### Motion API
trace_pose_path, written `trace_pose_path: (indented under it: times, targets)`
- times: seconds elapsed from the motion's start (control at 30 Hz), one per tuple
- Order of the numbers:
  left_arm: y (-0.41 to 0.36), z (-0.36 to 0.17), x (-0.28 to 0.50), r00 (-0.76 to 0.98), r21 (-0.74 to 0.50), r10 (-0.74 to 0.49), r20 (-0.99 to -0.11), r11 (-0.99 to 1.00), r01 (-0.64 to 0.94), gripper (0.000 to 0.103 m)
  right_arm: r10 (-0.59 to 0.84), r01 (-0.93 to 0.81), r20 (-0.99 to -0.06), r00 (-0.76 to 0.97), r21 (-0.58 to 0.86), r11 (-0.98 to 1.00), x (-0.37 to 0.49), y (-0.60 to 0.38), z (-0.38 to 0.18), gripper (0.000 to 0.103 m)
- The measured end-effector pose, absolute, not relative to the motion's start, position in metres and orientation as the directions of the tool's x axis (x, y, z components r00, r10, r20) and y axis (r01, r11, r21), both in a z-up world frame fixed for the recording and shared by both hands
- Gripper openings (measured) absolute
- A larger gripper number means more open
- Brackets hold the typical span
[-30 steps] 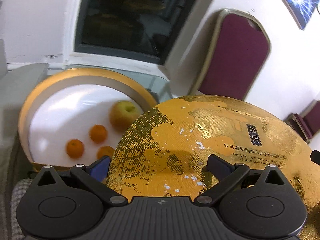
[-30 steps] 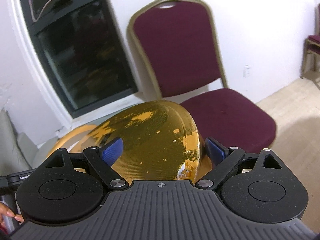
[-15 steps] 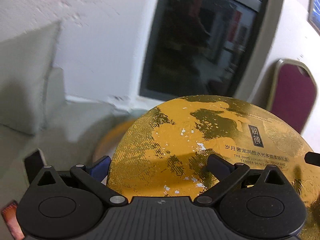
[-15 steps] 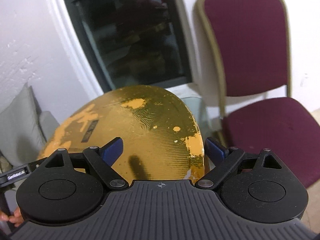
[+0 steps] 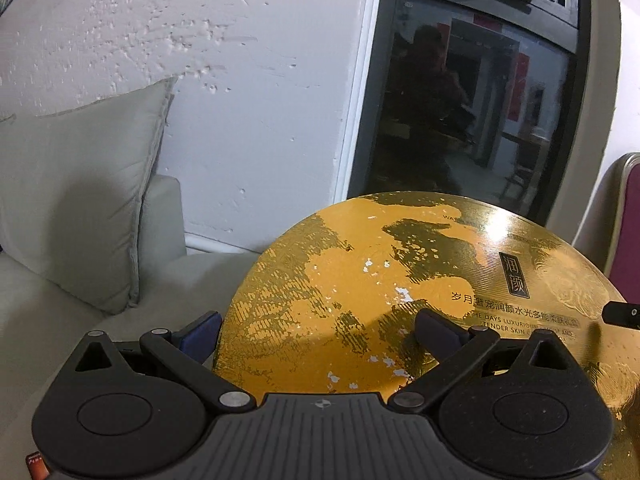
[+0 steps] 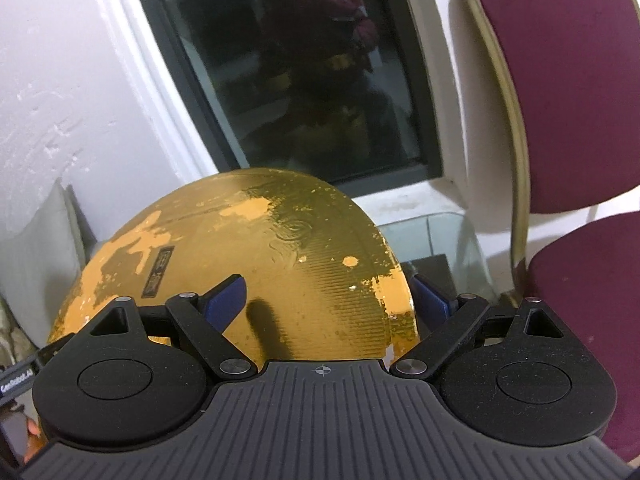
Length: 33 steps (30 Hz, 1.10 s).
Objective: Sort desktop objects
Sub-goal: 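Carry the gold lid with both grippers over the open box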
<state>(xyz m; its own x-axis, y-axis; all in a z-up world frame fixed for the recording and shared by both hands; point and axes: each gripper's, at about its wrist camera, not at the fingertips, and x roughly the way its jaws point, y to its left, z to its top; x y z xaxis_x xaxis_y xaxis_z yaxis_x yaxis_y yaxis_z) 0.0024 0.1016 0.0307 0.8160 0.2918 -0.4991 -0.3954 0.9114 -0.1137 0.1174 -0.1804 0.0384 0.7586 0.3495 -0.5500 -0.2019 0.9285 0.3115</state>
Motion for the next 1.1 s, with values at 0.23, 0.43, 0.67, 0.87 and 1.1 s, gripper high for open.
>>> trace_pose_path:
  times: [0.23, 0.43, 0.67, 0.87, 1.1]
  targets:
    - [0.107, 0.018, 0.022, 0.806, -0.103, 0.302, -0.510, 0.908, -0.406, 0.100, 0.334, -0.190, -0.573, 0.748, 0.297, 0.936, 0.141, -0.171, 0.025, 0.092]
    - [0.113, -0.003, 0.032, 0.780, -0.106, 0.302, -0.548, 0.900, -0.423, 0.100, 0.323, -0.180, -0.605, 0.728, 0.285, 0.941, 0.158, -0.162, 0.003, 0.092]
    - [0.119, -0.029, 0.042, 0.755, -0.095, 0.302, -0.582, 0.897, -0.432, 0.101, 0.323, -0.172, -0.644, 0.693, 0.288, 0.942, 0.174, -0.157, -0.025, 0.092]
    - [0.121, -0.044, 0.049, 0.738, -0.082, 0.302, -0.603, 0.897, -0.434, 0.101, 0.319, -0.159, -0.668, 0.673, 0.290, 0.944, 0.183, -0.155, -0.042, 0.092]
    - [0.120, -0.055, 0.054, 0.724, -0.074, 0.301, -0.621, 0.897, -0.436, 0.101, 0.315, -0.146, -0.687, 0.655, 0.294, 0.945, 0.189, -0.154, -0.053, 0.092]
